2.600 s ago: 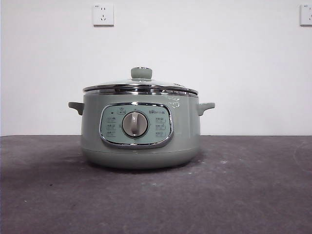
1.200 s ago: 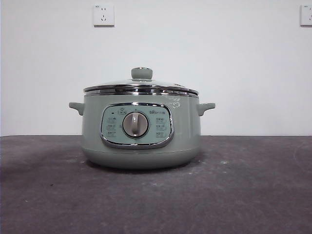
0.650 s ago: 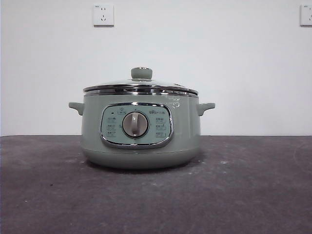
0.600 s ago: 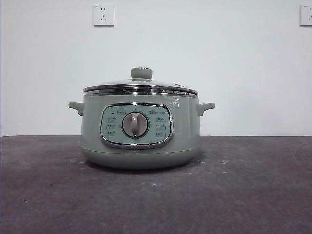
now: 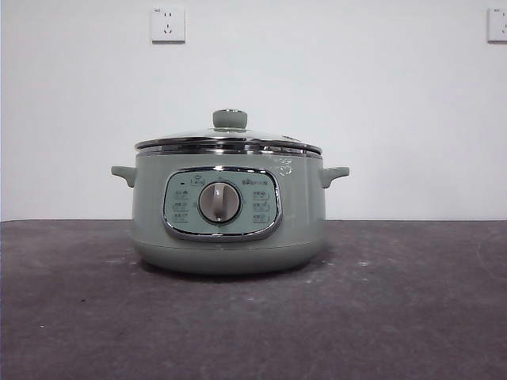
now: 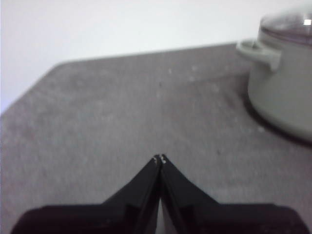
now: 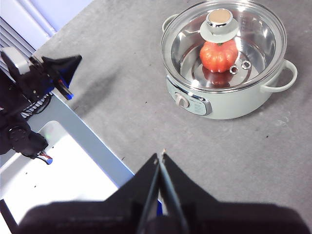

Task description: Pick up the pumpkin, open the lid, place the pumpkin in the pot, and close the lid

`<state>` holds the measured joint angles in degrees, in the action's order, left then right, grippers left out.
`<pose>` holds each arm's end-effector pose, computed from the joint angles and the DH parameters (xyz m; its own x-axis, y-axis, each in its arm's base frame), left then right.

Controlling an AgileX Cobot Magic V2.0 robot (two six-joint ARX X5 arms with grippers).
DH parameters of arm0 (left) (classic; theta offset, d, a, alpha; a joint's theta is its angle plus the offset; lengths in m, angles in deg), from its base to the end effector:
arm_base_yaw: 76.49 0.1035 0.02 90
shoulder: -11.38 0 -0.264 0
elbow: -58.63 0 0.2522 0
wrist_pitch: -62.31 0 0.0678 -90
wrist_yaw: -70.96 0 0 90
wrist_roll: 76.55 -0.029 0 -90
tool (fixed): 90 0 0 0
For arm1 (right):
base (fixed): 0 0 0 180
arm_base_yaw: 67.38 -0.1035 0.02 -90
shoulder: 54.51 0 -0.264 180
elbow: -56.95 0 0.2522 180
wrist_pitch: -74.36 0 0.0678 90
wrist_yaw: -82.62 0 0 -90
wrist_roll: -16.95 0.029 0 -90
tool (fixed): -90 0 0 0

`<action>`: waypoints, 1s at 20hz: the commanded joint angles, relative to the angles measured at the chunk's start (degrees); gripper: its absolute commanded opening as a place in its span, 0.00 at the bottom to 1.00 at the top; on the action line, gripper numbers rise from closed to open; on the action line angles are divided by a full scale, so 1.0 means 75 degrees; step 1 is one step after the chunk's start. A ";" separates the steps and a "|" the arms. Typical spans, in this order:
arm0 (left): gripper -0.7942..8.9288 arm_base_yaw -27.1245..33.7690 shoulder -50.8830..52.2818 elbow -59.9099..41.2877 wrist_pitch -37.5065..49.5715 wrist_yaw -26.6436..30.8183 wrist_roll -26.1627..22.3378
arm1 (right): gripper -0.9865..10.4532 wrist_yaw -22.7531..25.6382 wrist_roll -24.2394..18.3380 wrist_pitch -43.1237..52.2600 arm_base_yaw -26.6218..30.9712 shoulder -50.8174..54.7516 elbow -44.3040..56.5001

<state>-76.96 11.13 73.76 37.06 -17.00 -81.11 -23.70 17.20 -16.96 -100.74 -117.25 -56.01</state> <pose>0.0950 0.0003 0.1520 0.9833 0.0275 -0.1799 -0.0124 0.9963 0.0846 0.1062 0.0797 0.4691 0.4495 0.6324 -0.6309 -0.7022 0.6867 0.1880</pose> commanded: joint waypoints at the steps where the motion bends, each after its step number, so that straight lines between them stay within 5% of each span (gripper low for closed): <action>1: 0.08 0.0029 0.0017 -0.0096 -0.0061 -0.0117 0.0221 | 0.09 0.0020 0.0035 -0.0128 -0.0009 0.0023 0.0055; 18: 0.08 0.0026 0.0009 -0.0093 -0.0052 -0.0108 0.0262 | 0.09 0.0020 0.0020 -0.0122 -0.0006 0.0023 0.0055; 20: 0.08 0.0026 0.0009 -0.0093 -0.0052 -0.0111 0.0262 | 0.09 0.0294 -0.0516 -0.0119 0.0169 0.0096 0.0055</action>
<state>-76.91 11.10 73.78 36.93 -17.72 -79.51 -21.71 15.41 -16.96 -99.65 -117.03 -56.01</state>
